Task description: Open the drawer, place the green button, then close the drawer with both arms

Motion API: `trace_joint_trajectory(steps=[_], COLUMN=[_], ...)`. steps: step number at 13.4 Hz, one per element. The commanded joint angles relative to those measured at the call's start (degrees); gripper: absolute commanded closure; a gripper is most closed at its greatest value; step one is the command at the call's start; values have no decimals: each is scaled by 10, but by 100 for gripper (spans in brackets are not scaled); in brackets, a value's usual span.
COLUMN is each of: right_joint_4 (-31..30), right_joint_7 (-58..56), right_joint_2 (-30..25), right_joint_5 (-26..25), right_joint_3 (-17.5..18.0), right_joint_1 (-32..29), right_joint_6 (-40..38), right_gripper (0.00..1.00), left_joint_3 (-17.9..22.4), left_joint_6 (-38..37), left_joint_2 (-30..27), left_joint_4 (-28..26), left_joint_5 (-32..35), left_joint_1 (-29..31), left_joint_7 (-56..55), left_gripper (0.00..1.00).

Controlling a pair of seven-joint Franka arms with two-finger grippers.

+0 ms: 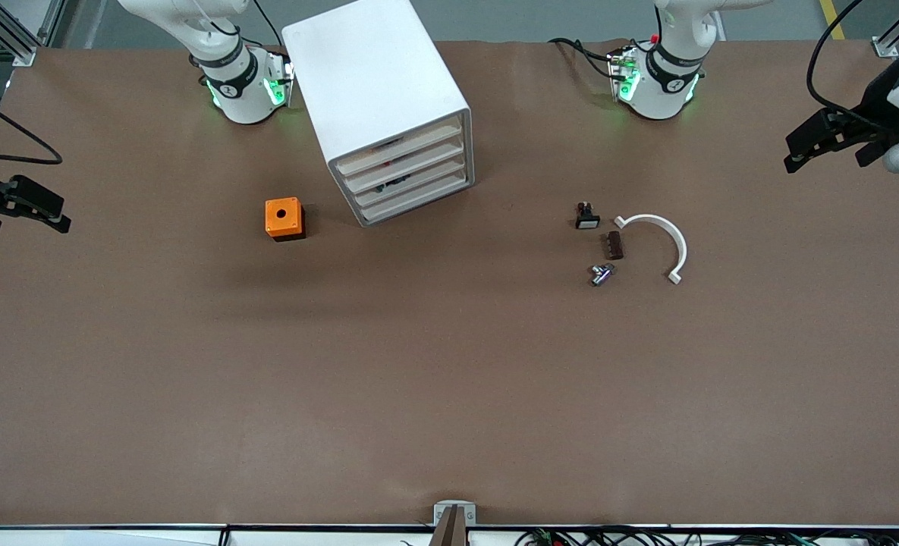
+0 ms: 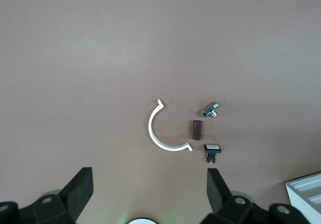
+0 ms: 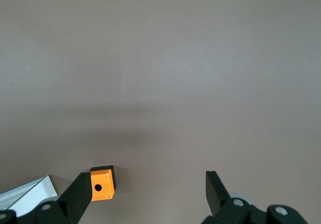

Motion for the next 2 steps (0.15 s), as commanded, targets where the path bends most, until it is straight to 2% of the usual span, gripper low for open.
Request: trace_joint_trajectory(steps=[1, 2], right_joint_4=[6, 6], right_joint_7=[-2, -2], right_joint_2=[-1, -2], right_joint_5=[-7, -7], right_joint_3=[9, 9], right_joint_1=[-8, -8], right_joint_6=[-7, -7], right_gripper=[0, 0], left_joint_3=[5, 4], left_joint_6=[-11, -11], left_joint_2=[6, 6], left_joint_4=[13, 13], left_joint_5=[4, 3], left_joint_1=[-4, -5], left_joint_7=[7, 8], left_gripper=[0, 0])
